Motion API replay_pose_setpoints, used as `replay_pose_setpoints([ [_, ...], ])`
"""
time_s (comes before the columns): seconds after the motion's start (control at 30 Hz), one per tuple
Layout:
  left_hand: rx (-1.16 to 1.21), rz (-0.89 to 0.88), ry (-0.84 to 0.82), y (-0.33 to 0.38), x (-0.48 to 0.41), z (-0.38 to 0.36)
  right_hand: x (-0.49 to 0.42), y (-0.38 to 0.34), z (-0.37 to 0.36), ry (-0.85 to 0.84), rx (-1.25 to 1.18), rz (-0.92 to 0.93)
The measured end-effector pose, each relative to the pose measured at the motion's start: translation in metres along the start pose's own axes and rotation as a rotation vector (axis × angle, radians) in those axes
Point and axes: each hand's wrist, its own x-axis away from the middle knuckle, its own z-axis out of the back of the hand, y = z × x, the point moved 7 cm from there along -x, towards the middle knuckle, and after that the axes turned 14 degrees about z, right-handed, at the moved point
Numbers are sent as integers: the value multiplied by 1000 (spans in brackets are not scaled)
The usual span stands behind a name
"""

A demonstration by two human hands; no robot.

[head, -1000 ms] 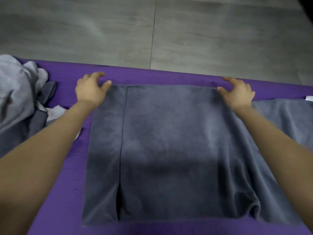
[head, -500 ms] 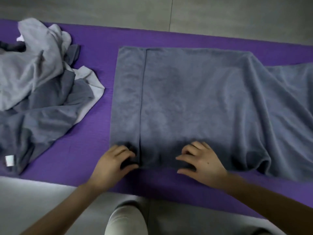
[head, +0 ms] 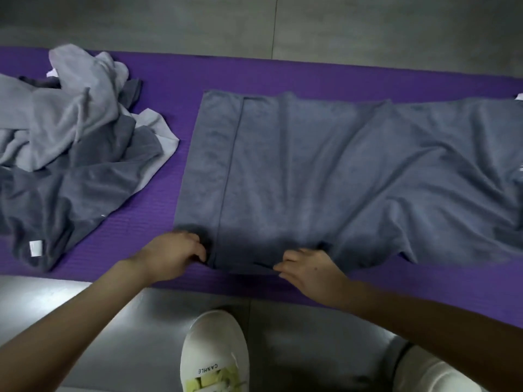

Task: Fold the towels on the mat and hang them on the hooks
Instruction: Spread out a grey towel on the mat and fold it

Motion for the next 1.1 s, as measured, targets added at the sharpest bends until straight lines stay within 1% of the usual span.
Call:
replay_pose_setpoints([
  [0.03,-9,47,-96,-3,-1,-4,0,-4,-3,-30,-38,-4],
  [0.07,-1,83,-155,-2,-3,-3,-1,-6,-4,-52,-80,-4],
  [0.1,25,103,-158,1,-8,2,0,-5,-2,-64,-115,-6],
  [0.17,79,109,-75,15,-22,21,4,1,9,-53,-141,-34],
  [0.23,124,53,59,38,-38,44,14,14,28,16,-141,-104],
  [0.3,160,-10,158,66,-54,66,35,31,45,65,-113,-199],
  [0.4,209,-89,175,119,-73,90,95,60,67,80,-25,-393],
  [0.5,216,-175,157,173,-88,112,182,82,89,131,46,-697],
  [0.57,183,-232,100,205,-97,121,237,93,102,164,113,-842],
  [0.6,154,-247,62,219,-101,125,259,100,106,161,152,-871],
  [0.67,97,-254,4,244,-111,134,285,117,109,106,188,-853],
  [0.73,29,-244,-41,268,-119,141,295,130,107,43,171,-792],
  [0.77,-18,-243,-55,279,-123,143,298,135,105,43,148,-770],
  [0.87,-151,-243,-86,309,-133,148,299,150,105,123,62,-749],
  [0.93,-194,-229,-103,325,-142,147,299,157,108,163,31,-739],
  [1.03,-144,-196,-77,346,-160,143,309,147,112,220,89,-667],
  [1.1,-66,-185,-41,360,-173,139,327,126,114,201,169,-614],
])
